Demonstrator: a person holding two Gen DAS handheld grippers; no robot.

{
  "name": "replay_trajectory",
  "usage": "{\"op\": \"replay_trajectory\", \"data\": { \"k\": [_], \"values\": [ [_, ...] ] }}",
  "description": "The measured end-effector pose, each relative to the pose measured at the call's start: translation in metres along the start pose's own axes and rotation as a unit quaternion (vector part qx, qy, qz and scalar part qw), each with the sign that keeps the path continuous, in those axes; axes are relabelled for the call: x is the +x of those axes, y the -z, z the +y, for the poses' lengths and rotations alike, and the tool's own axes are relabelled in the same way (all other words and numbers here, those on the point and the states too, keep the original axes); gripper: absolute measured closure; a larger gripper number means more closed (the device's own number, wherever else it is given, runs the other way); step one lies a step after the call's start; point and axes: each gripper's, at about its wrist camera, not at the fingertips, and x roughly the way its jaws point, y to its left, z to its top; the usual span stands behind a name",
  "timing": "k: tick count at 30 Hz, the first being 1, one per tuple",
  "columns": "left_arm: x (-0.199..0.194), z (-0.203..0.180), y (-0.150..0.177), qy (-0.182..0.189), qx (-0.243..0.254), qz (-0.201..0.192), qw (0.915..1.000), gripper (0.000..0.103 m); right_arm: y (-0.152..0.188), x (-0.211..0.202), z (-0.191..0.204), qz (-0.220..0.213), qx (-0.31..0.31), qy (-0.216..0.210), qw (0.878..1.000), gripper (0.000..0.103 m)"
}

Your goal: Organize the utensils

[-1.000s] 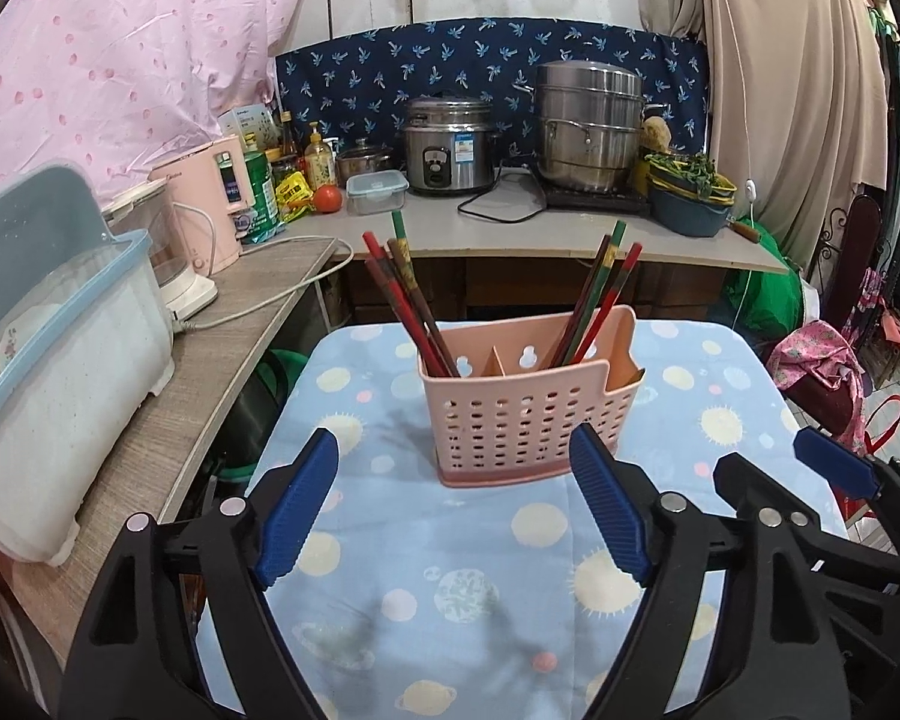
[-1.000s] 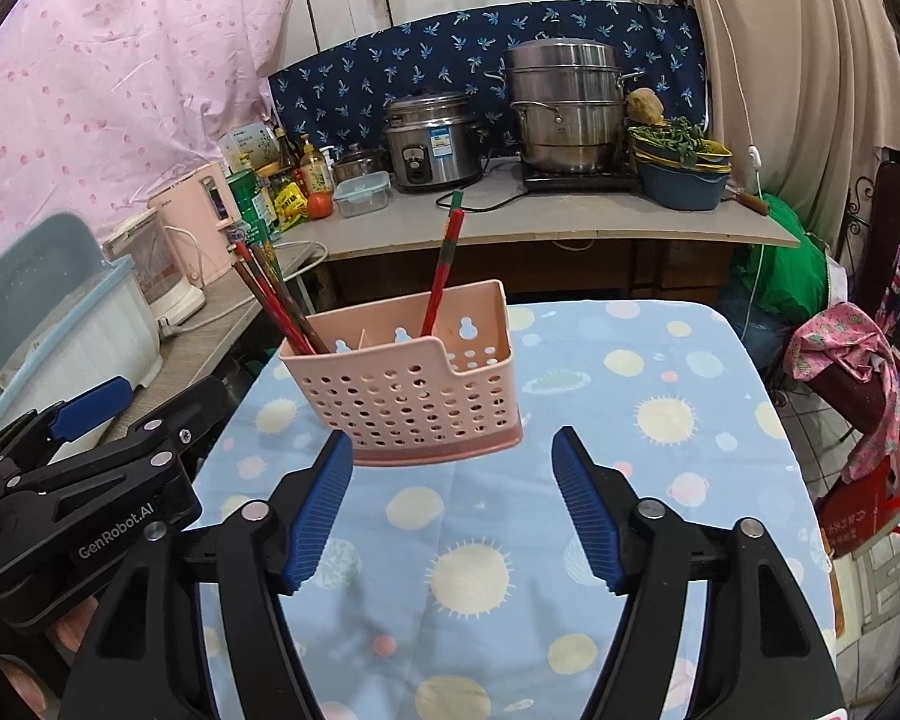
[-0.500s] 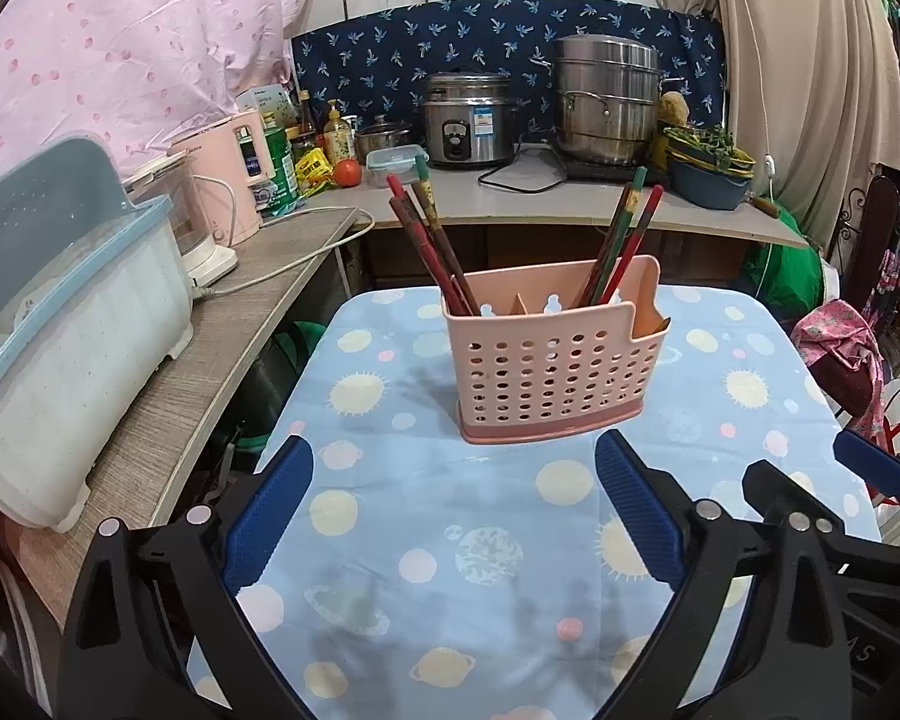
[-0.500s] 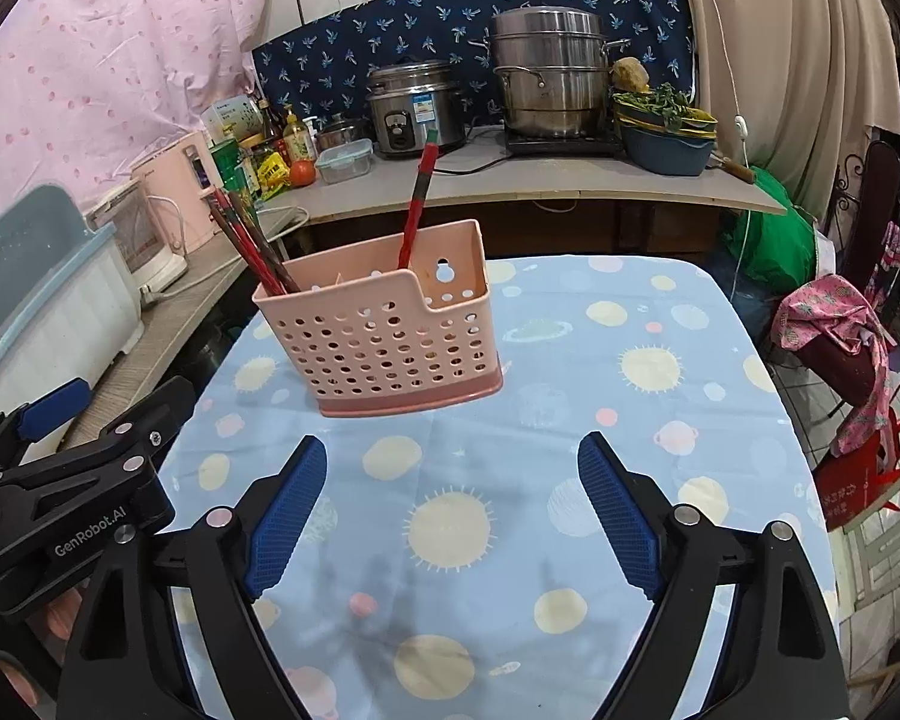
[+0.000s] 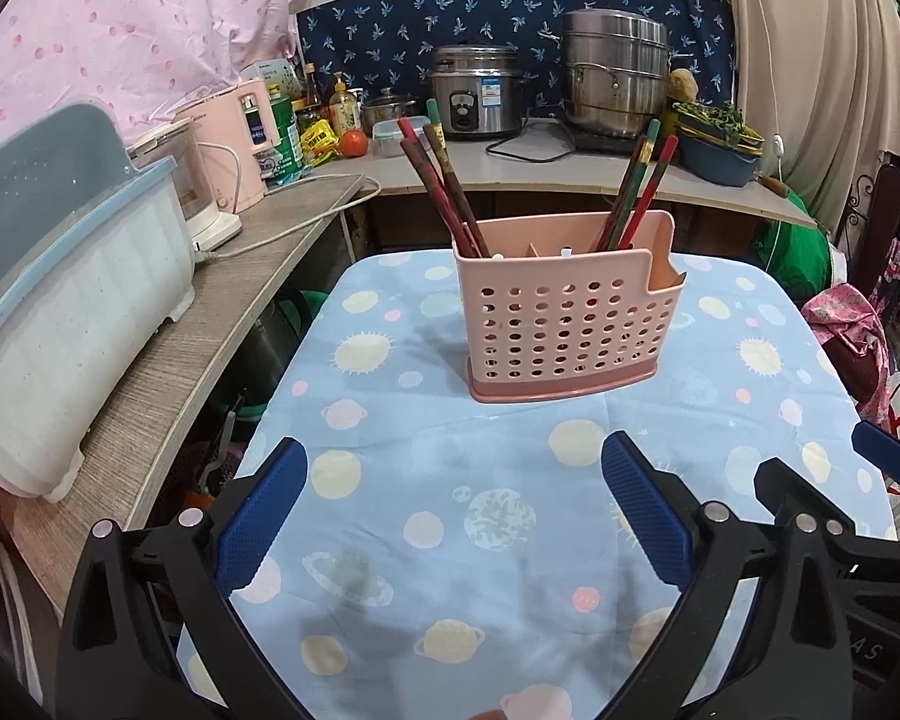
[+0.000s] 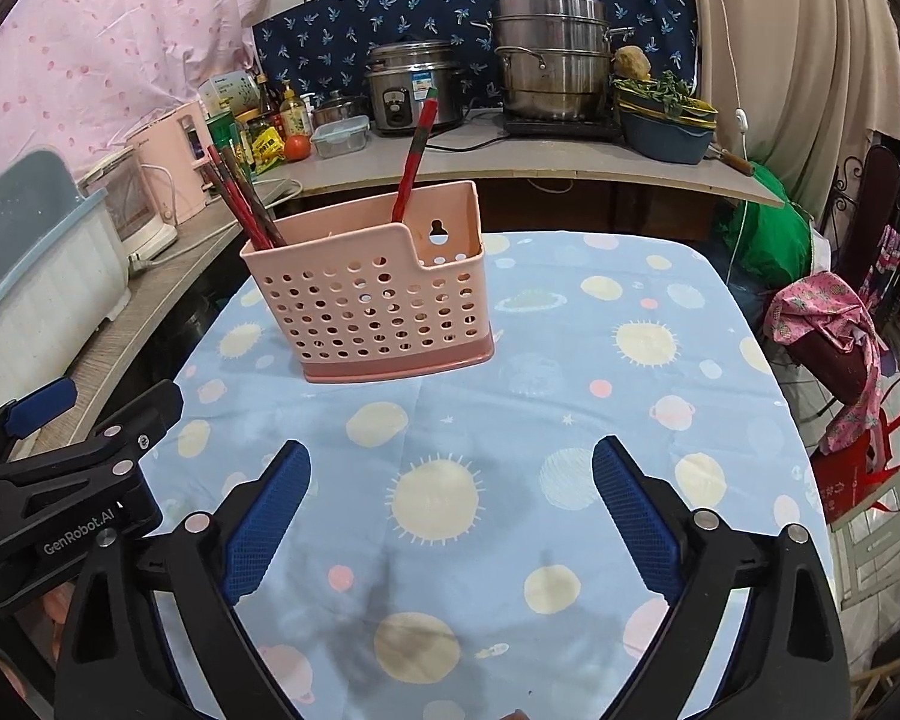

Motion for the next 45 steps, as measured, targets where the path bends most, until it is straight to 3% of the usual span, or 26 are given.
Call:
{"op": "replay_trajectory", "data": {
  "k": [45],
  "values": [
    [0.021, 0.003, 0.011, -0.016, -0.022, 0.023, 0.9994, 0.007, 0.005, 0.021, 0.002, 0.016, -0.005, 0.015, 1.000, 0.006]
  ]
}}
